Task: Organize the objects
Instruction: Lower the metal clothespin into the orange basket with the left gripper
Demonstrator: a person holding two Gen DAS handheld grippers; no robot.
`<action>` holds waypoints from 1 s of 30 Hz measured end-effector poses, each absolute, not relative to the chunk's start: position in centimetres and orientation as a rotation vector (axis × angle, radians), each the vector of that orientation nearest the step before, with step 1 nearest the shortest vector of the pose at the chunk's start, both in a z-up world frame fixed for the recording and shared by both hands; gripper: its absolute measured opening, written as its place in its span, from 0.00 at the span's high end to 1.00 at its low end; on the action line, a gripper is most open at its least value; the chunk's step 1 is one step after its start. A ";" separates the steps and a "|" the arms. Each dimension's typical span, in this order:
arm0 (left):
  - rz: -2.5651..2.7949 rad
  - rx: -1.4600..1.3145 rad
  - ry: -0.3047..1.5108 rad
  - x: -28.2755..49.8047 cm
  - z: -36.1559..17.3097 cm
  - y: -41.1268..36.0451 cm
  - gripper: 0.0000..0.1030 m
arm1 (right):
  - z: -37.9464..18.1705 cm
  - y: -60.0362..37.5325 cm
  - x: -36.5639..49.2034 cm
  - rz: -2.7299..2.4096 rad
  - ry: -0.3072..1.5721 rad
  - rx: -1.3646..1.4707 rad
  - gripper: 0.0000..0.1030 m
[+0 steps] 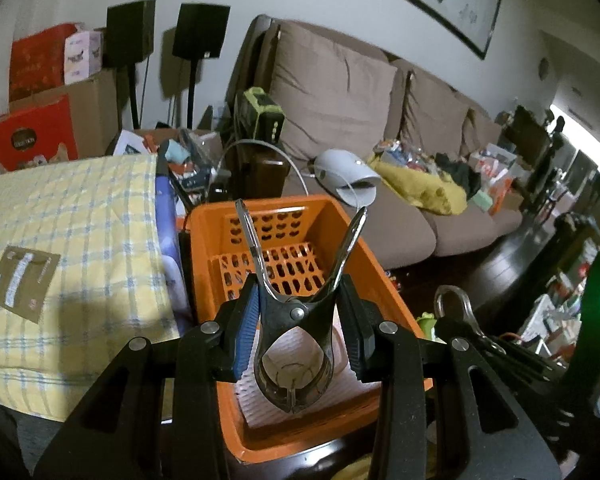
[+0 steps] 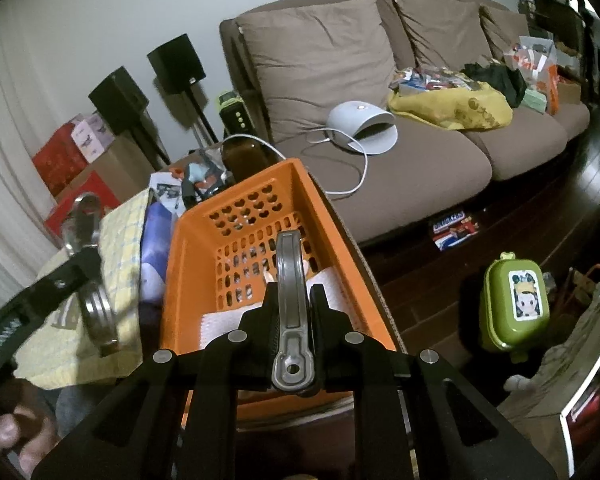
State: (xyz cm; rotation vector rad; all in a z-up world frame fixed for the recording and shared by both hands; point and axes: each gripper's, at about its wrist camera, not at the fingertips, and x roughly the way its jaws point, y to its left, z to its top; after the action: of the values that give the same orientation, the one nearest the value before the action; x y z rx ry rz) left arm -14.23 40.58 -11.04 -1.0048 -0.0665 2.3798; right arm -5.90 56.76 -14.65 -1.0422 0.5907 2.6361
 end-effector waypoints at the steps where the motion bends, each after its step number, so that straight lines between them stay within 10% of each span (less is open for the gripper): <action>1: 2.382 -1.012 -0.059 -14.3 -11.3 40.7 0.66 | -14.7 56.7 -6.0 2.637 0.589 -1.047 0.86; 30: 2.287 -1.208 -0.051 -15.9 -17.6 41.3 0.66 | -19.0 54.9 -8.5 2.612 0.542 -1.200 0.86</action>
State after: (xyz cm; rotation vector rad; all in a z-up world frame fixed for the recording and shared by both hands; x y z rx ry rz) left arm -15.90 41.32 -17.59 -1.2083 -0.0505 2.2867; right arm -8.45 54.92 -19.00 -1.2000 0.5422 2.6121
